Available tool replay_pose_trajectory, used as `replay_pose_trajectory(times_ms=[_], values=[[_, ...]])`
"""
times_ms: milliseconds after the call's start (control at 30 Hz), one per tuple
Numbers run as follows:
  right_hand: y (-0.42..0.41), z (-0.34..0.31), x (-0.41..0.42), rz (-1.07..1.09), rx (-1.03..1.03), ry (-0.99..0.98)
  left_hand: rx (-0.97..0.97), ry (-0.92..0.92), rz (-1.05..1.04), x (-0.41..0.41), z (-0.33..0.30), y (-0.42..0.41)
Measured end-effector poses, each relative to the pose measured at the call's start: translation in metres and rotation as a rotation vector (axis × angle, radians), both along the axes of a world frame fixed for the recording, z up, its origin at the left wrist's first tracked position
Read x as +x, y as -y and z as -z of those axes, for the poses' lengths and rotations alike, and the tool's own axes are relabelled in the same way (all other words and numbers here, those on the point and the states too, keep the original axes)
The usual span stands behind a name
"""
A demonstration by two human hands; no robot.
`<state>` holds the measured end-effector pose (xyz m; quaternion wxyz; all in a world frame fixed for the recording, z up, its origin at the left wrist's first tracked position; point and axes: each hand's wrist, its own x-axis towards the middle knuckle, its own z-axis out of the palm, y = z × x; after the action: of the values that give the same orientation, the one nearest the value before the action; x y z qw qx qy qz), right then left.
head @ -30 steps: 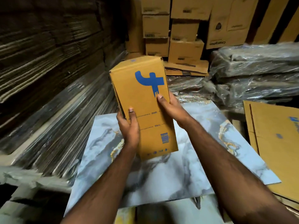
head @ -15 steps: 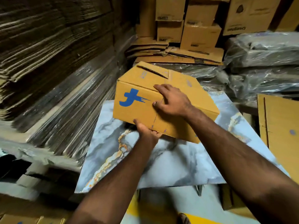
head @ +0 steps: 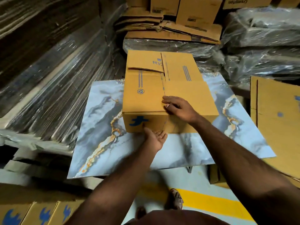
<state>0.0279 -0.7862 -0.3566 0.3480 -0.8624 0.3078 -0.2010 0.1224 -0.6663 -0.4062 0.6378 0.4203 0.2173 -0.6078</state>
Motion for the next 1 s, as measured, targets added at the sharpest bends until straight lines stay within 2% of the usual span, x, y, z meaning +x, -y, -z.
replay_pose_trajectory(times_ms=[100, 200, 267, 400, 500, 567, 733, 900, 1000], values=[[-0.008, 0.019, 0.005, -0.085, -0.240, -0.263, -0.001, 0.087, 0.118, 0.001, 0.000, 0.002], [-0.013, 0.011, 0.009, -0.066, -0.216, -0.267, 0.085, 0.280, 0.264, 0.007, -0.004, 0.001], [-0.011, 0.010, 0.007, -0.039, -0.073, -0.156, 0.146, 0.494, 0.474, 0.013, -0.018, -0.005], [-0.007, -0.009, 0.011, 0.312, 0.561, 0.363, 0.060, 1.053, 0.893, 0.027, -0.047, -0.016], [-0.004, -0.017, 0.012, 0.401, 0.668, 0.489, 0.081, 1.406, 1.114, 0.042, -0.063, -0.006], [-0.004, -0.017, 0.011, 0.406, 0.657, 0.518, 0.091, 1.550, 1.147, 0.053, -0.077, 0.002], [0.009, -0.019, 0.009, 0.459, 0.626, 0.522, 0.136, 1.731, 1.071, 0.069, -0.102, 0.026], [0.047, -0.035, 0.017, 0.566, 0.543, 0.478, 0.307, 1.936, 1.026, 0.072, -0.105, 0.066], [0.071, -0.041, 0.025, 0.580, 0.497, 0.475, 0.385, 1.980, 1.065, 0.069, -0.100, 0.089]])
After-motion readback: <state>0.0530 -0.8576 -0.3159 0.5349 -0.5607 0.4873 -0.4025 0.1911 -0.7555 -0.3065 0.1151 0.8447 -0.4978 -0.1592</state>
